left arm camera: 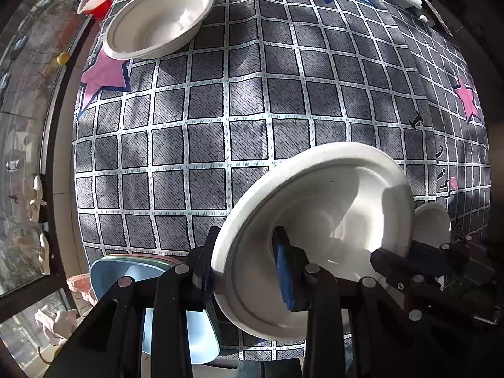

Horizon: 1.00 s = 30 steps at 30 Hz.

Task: Organize plates and bowls
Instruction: 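Lower the held bowl into the other white bowl and open the right tool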

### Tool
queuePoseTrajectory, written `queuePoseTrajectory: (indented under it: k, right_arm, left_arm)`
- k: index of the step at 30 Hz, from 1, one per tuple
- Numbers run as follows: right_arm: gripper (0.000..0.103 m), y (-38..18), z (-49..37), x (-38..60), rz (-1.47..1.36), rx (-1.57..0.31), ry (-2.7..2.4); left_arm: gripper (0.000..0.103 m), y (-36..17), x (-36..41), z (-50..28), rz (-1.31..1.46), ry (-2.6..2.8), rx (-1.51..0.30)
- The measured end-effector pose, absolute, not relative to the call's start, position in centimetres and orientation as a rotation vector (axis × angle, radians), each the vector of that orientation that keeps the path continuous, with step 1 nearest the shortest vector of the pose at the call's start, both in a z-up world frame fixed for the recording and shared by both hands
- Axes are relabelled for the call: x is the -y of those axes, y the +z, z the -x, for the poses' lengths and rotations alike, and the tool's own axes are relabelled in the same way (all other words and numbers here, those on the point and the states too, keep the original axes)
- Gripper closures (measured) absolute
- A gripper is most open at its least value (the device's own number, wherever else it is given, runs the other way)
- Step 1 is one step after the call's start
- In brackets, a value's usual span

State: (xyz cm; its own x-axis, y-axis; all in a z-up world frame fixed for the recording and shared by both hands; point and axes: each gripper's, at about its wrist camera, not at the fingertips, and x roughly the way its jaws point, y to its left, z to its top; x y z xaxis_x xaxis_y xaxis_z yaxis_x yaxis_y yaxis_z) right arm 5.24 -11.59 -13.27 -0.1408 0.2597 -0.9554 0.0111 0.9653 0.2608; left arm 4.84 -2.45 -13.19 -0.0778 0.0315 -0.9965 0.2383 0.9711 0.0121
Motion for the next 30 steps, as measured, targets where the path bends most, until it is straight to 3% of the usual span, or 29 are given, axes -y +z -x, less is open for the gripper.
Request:
queuePoseTrajectory:
  k: [12,30]
  right_arm:
    - [0.084,-10.6,-0.6,16.6,-0.301,-1.642,0.115]
    - [0.084,-11.9,5.2,24.0,-0.434,-1.676,-0.115]
  left_arm:
    - [0.067,-9.2,7.9,-1.2,-0.286,-0.328,-1.591]
    - [0.065,-12.3,14.3,0.9,-0.437,-0.528,-1.606]
